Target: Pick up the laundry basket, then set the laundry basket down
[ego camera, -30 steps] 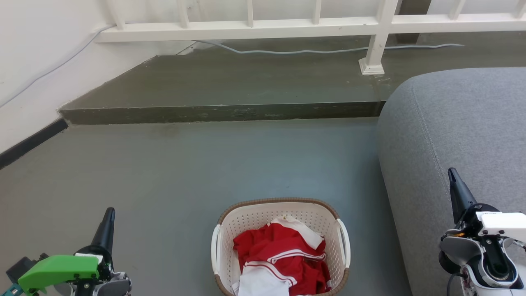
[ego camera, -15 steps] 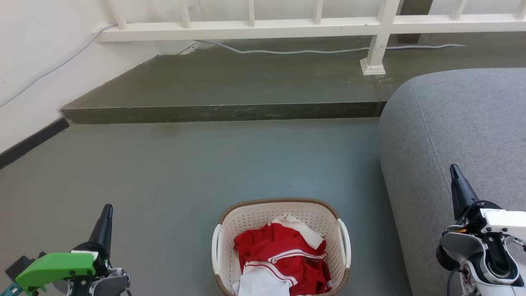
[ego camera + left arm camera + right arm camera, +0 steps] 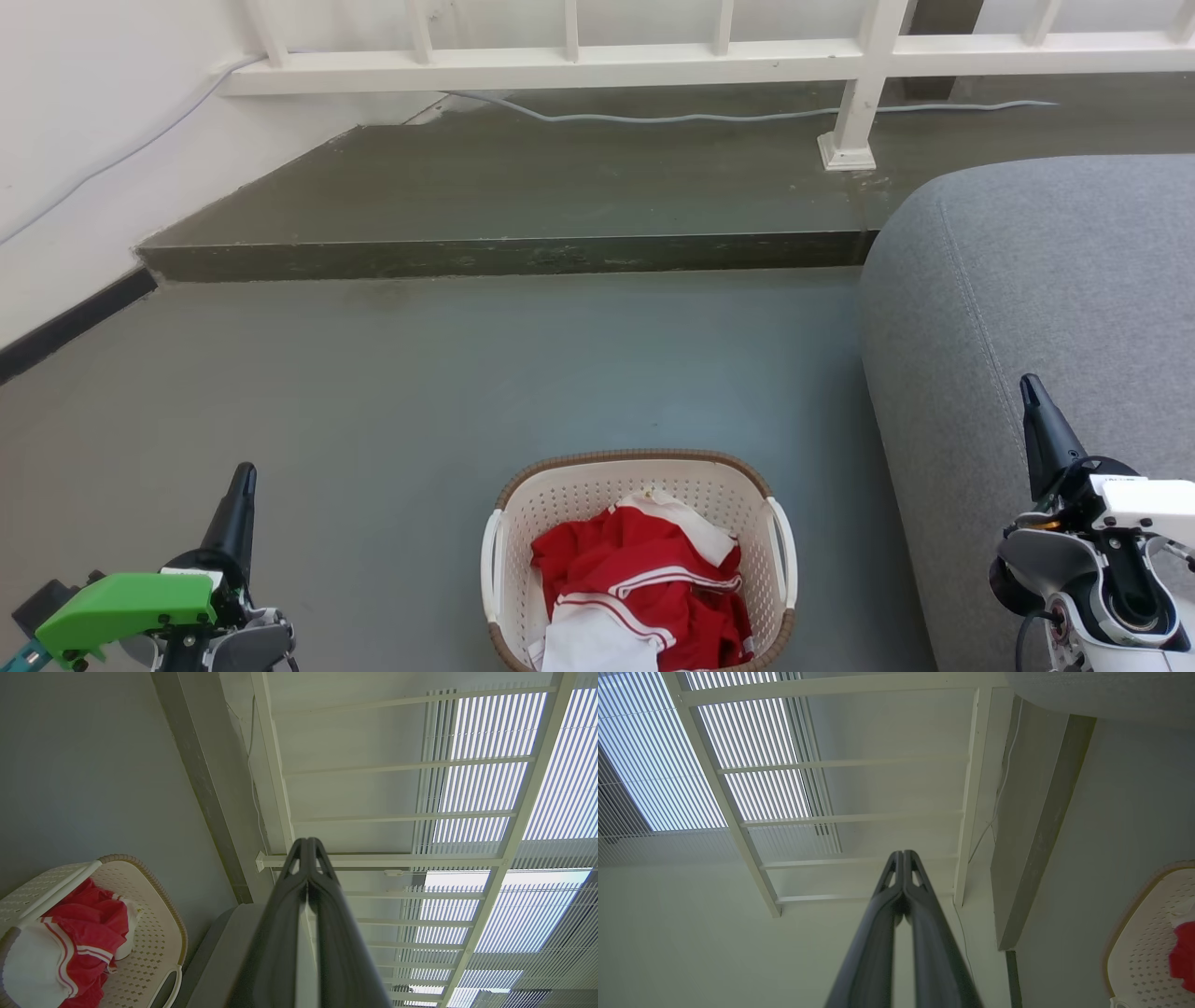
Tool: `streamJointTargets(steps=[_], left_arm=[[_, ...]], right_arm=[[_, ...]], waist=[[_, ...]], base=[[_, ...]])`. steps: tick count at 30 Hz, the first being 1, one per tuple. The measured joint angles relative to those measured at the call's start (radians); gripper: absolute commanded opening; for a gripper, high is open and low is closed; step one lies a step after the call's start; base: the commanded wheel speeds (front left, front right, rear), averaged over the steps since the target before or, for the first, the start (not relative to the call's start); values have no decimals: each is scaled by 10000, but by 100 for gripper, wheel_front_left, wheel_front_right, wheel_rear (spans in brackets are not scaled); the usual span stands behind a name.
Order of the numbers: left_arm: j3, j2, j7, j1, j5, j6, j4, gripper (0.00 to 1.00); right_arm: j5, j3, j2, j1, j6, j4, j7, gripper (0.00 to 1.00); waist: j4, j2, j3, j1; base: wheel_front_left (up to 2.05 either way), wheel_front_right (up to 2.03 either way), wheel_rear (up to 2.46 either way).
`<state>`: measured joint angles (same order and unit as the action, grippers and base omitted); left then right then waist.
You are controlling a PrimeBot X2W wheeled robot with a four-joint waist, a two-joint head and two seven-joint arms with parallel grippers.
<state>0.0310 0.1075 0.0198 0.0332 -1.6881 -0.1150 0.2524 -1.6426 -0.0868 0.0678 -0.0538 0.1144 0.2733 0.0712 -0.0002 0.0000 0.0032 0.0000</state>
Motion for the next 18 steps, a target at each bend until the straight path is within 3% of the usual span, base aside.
streamJointTargets(steps=[18], left_arm=[[-13, -4, 61, 96, 0, -40, 92, 0]], right_arm=[[0, -8, -4, -3, 0, 36, 0, 0]], waist=[[1, 0, -3, 0]], base=[[0, 0, 0]])
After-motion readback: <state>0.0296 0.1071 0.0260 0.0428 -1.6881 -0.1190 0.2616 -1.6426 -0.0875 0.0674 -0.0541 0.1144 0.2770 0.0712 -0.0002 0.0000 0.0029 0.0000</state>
